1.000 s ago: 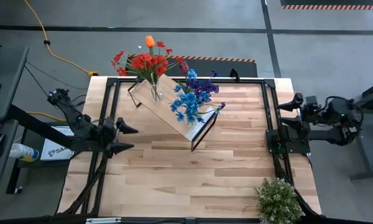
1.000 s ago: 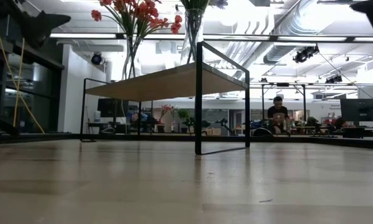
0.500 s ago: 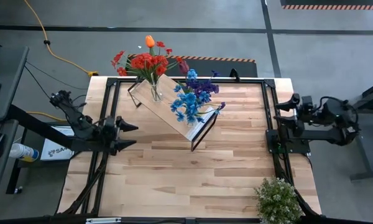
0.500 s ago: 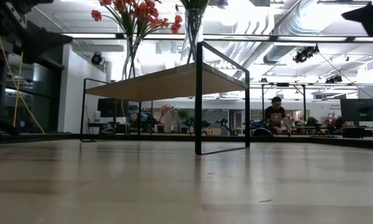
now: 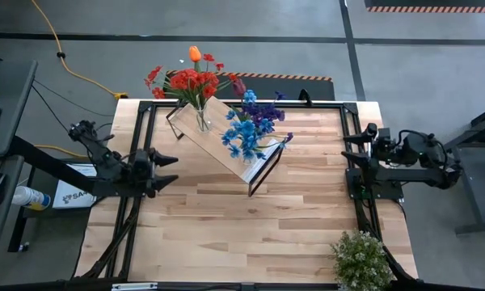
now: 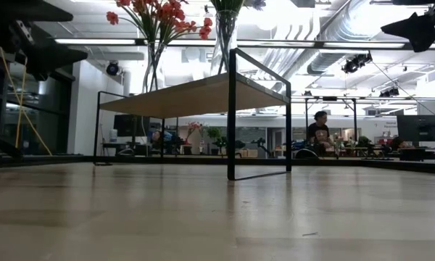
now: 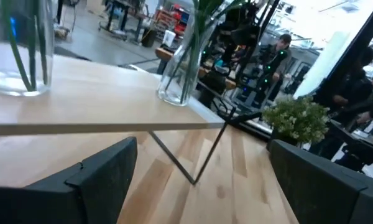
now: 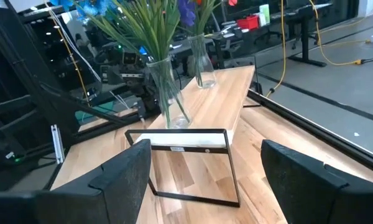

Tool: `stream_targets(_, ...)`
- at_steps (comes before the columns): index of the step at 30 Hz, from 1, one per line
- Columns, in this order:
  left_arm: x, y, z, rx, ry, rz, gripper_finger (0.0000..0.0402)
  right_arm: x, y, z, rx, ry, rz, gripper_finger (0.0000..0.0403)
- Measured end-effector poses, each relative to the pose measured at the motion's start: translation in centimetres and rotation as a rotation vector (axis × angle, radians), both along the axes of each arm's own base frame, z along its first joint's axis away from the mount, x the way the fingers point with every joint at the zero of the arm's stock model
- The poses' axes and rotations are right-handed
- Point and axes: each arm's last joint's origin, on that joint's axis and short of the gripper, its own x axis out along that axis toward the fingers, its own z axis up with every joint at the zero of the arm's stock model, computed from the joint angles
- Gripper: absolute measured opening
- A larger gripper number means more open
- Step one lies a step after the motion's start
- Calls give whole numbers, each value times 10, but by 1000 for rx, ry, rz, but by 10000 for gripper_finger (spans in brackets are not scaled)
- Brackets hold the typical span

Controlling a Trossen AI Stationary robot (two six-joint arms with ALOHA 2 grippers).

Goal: Pick and place flowers into a vace then onto a shelf
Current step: Return to Home Position

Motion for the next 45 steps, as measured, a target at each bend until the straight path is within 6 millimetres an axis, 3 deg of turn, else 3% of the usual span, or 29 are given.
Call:
stream_targets(12,-1,4,5,53,-29,99,399,-1,0,0,-5,2,1,293)
stream_targets(18,3,7,12,99,-89,10,399,-1,0,1,-12,0,4,293)
stream_targets(27,14,18,-3,111,-61,18,399,1,1,1,-9,-18,32,293)
stream_targets(45,18,29,-11,120,5,-40,399,53,1,-52,6,-110,93,293)
